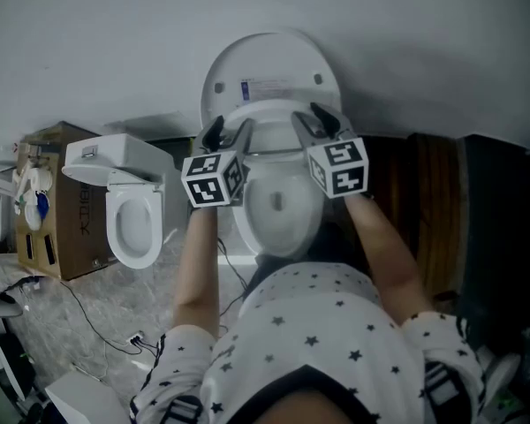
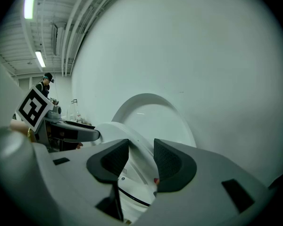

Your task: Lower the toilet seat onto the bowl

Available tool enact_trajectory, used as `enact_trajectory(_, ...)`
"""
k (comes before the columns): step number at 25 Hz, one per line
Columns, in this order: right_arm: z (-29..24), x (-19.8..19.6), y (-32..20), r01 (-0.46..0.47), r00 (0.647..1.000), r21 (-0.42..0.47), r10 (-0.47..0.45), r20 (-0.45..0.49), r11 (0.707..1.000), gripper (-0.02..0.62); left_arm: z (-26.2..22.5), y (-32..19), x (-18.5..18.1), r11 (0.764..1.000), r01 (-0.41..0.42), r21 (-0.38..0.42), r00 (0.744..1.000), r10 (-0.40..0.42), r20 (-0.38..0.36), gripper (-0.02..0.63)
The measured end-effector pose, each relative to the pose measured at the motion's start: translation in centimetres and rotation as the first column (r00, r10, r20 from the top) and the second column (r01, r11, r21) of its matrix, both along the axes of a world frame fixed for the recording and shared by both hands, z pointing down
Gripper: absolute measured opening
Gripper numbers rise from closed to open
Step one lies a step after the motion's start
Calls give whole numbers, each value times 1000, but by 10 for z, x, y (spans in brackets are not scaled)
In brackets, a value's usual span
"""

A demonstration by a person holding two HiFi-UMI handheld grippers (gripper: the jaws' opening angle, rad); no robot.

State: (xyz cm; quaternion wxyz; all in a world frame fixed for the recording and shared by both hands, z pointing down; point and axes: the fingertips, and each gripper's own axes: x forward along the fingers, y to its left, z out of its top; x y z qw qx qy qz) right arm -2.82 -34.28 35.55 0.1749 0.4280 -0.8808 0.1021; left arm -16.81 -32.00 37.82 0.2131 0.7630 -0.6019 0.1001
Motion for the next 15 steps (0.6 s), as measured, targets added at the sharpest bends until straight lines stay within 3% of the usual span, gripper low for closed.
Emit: enact_trajectory(15,3,7,30,-7,1000,-9,7,-15,1000,176,2,29,7,1000,-21,0,1000,21,12,255)
